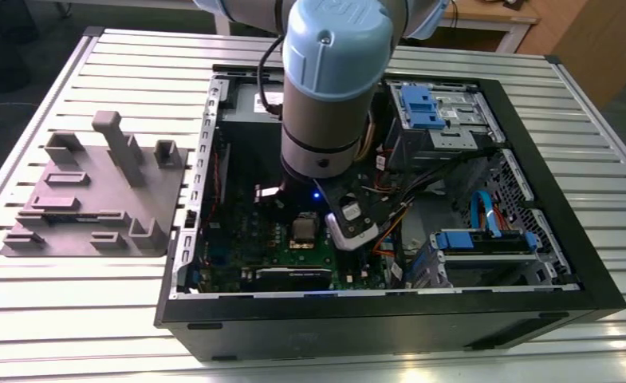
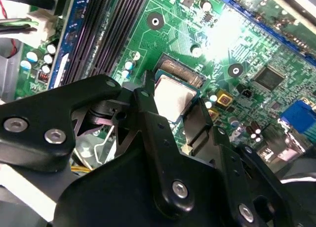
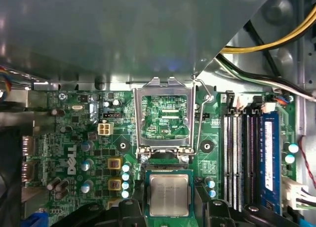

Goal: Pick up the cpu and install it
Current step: 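Place the cpu into insertion slot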

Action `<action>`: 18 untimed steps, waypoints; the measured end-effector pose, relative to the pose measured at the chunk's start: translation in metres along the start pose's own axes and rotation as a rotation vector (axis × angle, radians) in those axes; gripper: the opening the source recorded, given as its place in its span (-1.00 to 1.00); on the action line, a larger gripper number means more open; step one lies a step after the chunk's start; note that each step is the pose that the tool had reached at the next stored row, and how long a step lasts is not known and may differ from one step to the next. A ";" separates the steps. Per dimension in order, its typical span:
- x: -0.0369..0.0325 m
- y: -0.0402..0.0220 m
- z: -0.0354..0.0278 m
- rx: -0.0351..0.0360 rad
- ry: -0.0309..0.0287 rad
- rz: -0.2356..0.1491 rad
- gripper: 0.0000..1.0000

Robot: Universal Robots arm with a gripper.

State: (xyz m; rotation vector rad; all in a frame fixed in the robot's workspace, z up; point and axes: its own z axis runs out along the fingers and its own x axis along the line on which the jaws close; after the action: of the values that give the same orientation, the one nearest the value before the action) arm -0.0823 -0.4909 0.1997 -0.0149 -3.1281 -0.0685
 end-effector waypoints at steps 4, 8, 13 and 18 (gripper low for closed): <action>0.0000 -0.0021 0.0030 -0.0001 0.0004 0.000 -0.06; 0.0002 -0.0023 0.0061 0.0000 0.0004 0.001 -0.06; 0.0010 -0.0024 0.0093 0.0002 0.0019 0.001 -0.06; 0.0014 -0.0026 0.0113 0.0006 0.0041 0.001 -0.06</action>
State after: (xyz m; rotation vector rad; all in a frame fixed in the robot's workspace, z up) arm -0.0838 -0.4930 0.1882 -0.0161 -3.1240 -0.0674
